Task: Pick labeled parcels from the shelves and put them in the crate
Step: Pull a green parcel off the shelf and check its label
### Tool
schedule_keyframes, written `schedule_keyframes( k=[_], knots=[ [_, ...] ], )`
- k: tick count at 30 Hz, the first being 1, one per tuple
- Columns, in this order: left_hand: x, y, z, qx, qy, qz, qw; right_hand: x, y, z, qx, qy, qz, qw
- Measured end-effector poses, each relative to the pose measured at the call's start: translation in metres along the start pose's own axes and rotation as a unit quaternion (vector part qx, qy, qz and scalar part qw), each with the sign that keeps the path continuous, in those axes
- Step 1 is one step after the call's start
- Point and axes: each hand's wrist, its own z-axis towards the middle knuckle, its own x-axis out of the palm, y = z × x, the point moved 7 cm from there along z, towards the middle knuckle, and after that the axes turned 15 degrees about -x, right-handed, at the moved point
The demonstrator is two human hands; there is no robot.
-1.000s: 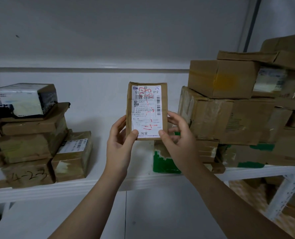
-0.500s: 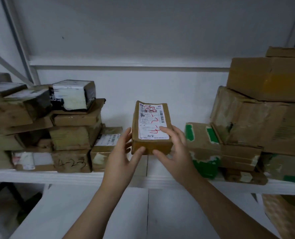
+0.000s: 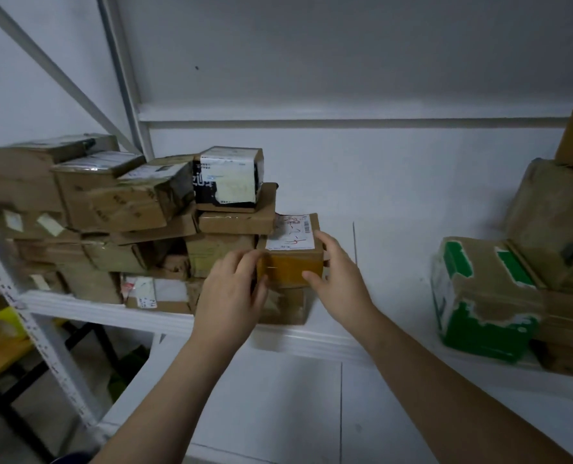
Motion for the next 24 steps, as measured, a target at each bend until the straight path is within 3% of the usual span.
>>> schedule_keyframes(
  k=[12, 19, 24],
  knots=[
    [0.006, -0.008, 0.005, 0.082, 0.015, 0.001, 0.997, -0.004, 0.0, -0.002, -0.035, 0.006, -0.125, 0.992],
    [0.017, -0.07, 0.009, 0.157, 0.02, -0.056, 0.986, -0.076, 0.029, -0.027, -0.098, -0.072, -0.221, 0.968],
    [0.042, -0.131, -0.005, 0.171, 0.073, -0.098, 0.978, -0.145, 0.023, -0.059, -0.078, -0.126, -0.296, 0.944]
  ],
)
